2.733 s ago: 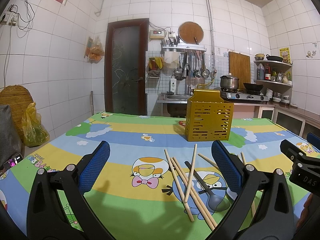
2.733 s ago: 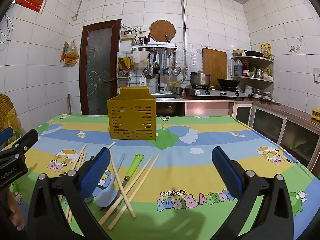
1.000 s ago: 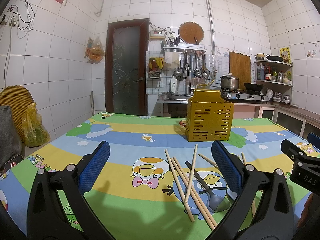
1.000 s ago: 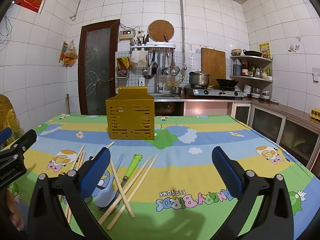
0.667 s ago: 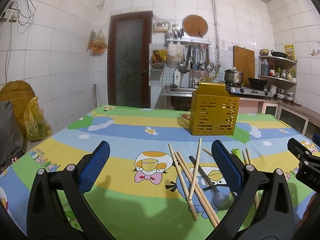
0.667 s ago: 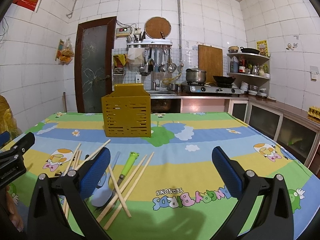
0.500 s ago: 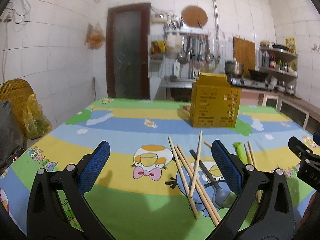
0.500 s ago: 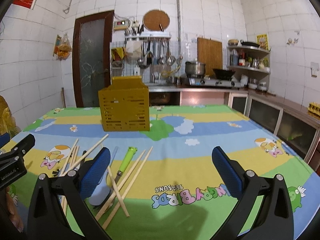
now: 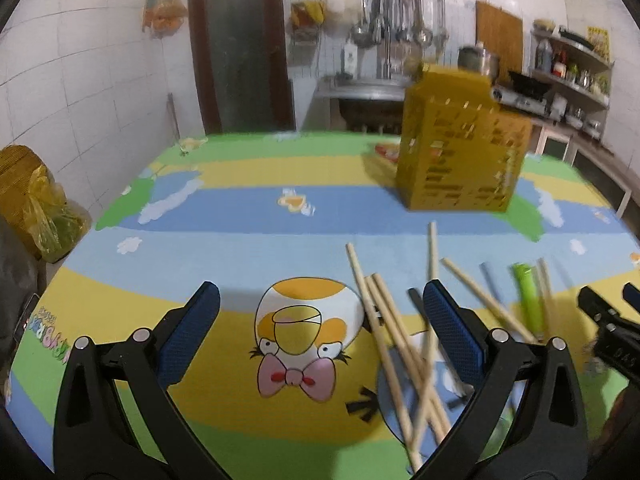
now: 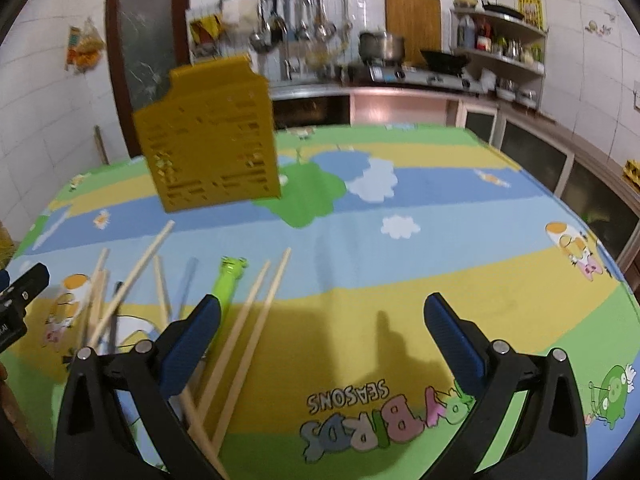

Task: Organize utensils
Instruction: 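Lower both tools toward the pile of wooden chopsticks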

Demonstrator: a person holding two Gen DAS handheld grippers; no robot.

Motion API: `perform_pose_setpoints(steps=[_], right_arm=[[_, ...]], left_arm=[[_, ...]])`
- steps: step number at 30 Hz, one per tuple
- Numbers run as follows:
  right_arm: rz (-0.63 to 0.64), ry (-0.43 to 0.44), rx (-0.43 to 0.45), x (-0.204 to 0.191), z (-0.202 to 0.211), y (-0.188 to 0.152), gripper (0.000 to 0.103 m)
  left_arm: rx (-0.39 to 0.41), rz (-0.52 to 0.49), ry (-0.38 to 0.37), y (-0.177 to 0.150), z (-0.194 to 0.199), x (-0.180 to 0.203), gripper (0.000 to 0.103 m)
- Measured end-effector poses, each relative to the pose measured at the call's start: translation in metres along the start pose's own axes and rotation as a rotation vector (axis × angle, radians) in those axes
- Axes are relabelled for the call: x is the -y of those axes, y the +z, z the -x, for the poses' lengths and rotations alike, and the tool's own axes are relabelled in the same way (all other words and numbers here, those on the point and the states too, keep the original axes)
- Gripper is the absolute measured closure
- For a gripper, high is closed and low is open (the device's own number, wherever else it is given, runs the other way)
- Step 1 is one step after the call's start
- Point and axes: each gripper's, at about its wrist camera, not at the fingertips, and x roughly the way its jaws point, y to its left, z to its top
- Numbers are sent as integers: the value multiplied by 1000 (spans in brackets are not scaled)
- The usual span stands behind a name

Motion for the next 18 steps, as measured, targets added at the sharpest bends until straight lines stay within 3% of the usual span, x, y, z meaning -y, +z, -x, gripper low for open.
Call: perform_pose_setpoints(steps=[7, 13, 18], right_arm=[[-15, -23, -122, -2, -28, 2, 4], [-10, -40, -181, -5, -41, 2, 4], [-28, -42, -206, -4, -44, 1, 4]], left_arm=[[-158, 29, -8, -6, -44, -4, 5], [-228, 82, -1, -9, -58, -13, 5], [-243, 63, 2, -10, -59, -9, 5]])
